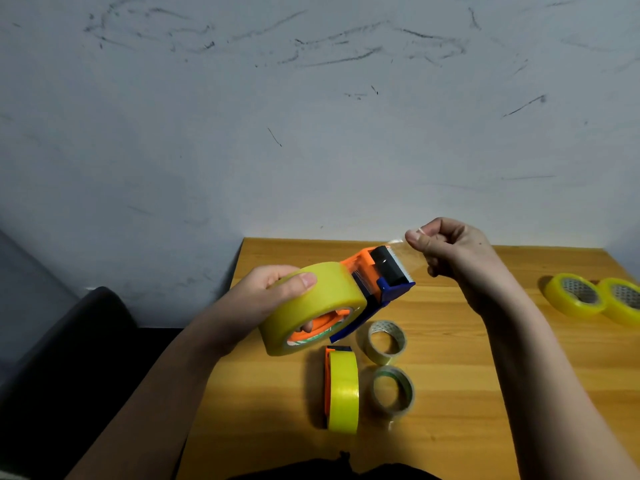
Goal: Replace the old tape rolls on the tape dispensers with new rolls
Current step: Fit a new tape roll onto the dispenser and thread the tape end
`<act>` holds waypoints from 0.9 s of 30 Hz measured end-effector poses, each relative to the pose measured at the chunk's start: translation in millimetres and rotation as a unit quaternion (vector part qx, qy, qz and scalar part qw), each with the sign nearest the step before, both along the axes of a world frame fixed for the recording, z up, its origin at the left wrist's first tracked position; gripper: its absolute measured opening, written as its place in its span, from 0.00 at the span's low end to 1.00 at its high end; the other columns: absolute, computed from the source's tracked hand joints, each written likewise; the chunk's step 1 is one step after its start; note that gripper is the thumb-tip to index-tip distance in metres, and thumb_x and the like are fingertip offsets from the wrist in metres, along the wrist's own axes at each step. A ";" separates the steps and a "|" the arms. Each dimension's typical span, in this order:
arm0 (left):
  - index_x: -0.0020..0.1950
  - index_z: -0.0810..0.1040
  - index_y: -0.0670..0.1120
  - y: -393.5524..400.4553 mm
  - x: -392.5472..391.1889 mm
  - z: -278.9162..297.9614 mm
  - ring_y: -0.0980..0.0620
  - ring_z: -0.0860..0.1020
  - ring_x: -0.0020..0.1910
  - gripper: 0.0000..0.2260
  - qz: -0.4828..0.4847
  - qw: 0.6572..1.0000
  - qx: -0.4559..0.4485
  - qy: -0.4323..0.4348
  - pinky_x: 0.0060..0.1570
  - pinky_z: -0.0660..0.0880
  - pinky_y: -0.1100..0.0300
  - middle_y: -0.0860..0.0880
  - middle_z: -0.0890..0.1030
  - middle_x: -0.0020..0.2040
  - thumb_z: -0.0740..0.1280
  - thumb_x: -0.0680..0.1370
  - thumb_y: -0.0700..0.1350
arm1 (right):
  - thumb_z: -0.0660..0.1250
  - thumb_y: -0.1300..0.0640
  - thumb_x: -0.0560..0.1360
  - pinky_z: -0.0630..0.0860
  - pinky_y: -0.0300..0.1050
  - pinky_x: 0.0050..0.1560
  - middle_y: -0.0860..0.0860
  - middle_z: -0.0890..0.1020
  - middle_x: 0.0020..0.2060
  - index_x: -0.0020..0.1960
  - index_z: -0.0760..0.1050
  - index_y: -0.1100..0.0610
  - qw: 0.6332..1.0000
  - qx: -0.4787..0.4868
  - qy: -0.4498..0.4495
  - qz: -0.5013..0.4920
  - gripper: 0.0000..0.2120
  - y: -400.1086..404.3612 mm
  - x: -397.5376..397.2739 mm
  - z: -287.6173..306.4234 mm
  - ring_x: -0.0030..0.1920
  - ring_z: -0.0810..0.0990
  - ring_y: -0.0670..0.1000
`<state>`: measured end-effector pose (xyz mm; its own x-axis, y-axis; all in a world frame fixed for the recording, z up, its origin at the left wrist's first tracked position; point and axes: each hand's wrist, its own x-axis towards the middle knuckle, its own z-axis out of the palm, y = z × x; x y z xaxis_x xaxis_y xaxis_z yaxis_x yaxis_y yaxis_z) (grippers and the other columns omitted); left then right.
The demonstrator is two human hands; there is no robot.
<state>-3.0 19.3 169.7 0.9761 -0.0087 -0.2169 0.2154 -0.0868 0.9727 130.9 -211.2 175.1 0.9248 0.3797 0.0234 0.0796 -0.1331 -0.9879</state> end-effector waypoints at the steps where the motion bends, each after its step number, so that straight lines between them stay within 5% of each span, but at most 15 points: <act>1: 0.45 0.79 0.44 1.2 -0.2 -0.4 0.52 0.80 0.29 0.14 -0.001 1.000 -0.004 0.007 0.31 0.76 0.64 0.44 0.82 0.31 0.63 0.71 0.53 | 0.72 0.55 0.69 0.69 0.40 0.30 0.46 0.69 0.23 0.38 0.76 0.57 1.000 -0.001 -0.011 -0.002 0.08 0.7 -1.0 0.1 0.26 0.68 0.45; 5: 0.44 0.77 0.39 1.4 0.8 -1.8 0.49 0.79 0.28 0.15 0.022 0.999 -0.032 0.037 0.32 0.76 0.63 0.41 0.81 0.30 0.64 0.70 0.50 | 0.72 0.55 0.72 0.69 0.34 0.27 0.45 0.71 0.23 0.39 0.77 0.58 0.997 -0.033 -0.075 -0.009 0.08 5.2 -7.9 1.2 0.25 0.69 0.42; 10: 0.33 0.77 0.42 -9.6 1.9 -1.9 0.53 0.77 0.24 0.21 0.068 0.997 0.022 0.015 0.29 0.75 0.66 0.44 0.79 0.26 0.62 0.69 0.60 | 0.72 0.55 0.72 0.69 0.35 0.27 0.45 0.70 0.22 0.38 0.76 0.58 0.996 -0.041 -0.075 -0.023 0.09 7.5 -7.7 -0.2 0.25 0.69 0.42; 22: 0.42 0.80 0.41 2.2 1.6 0.0 0.51 0.80 0.29 0.15 0.024 0.999 -0.012 0.027 0.32 0.77 0.63 0.42 0.82 0.32 0.63 0.71 0.52 | 0.72 0.56 0.72 0.69 0.38 0.29 0.47 0.69 0.23 0.38 0.77 0.58 1.000 -0.018 -0.021 -0.015 0.08 5.0 -5.5 -1.9 0.25 0.68 0.43; 27: 0.35 0.77 0.41 -4.4 4.0 -0.3 0.52 0.77 0.24 0.16 0.095 0.995 -0.011 0.013 0.30 0.74 0.63 0.44 0.79 0.26 0.61 0.78 0.49 | 0.72 0.55 0.73 0.68 0.36 0.27 0.47 0.70 0.23 0.41 0.76 0.61 0.997 -0.010 -0.056 -0.043 0.10 9.7 -8.5 -5.4 0.25 0.68 0.43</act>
